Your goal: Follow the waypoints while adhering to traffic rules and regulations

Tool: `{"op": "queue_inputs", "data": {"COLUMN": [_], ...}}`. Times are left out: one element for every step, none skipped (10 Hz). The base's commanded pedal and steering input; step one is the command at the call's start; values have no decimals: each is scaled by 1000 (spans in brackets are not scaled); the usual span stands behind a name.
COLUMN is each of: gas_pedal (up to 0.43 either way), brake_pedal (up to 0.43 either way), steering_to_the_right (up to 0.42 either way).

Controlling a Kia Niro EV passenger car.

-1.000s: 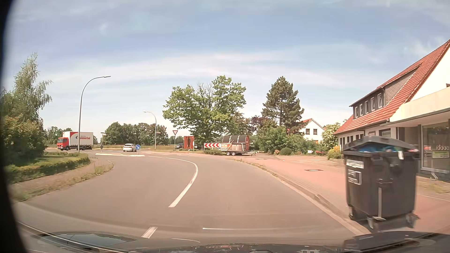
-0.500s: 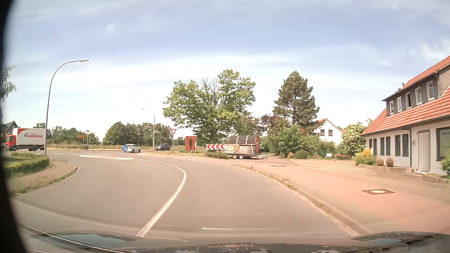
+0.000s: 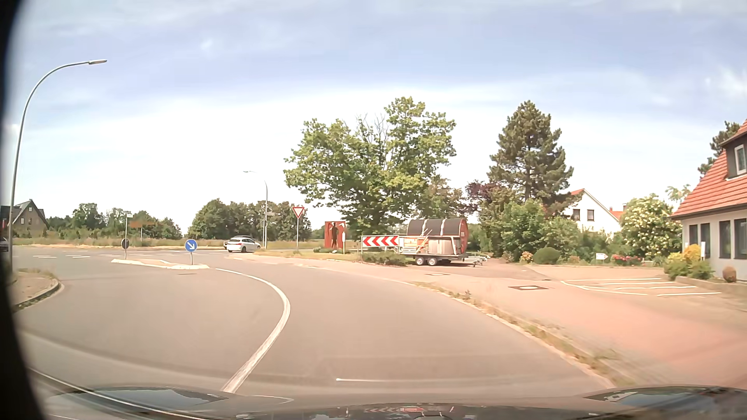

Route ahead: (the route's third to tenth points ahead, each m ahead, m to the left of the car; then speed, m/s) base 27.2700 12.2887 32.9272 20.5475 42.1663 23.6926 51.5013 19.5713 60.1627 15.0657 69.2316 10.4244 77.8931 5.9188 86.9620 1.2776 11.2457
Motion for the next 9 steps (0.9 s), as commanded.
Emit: {"op": "queue_inputs", "data": {"gas_pedal": [0, 0, 0, 0, 0, 0, 0, 0, 0], "brake_pedal": [152, 165, 177, 189, 195, 207, 213, 220, 220], "steering_to_the_right": [-80, -92, -97, -100, -104, -111, -115, -116, -119]}}
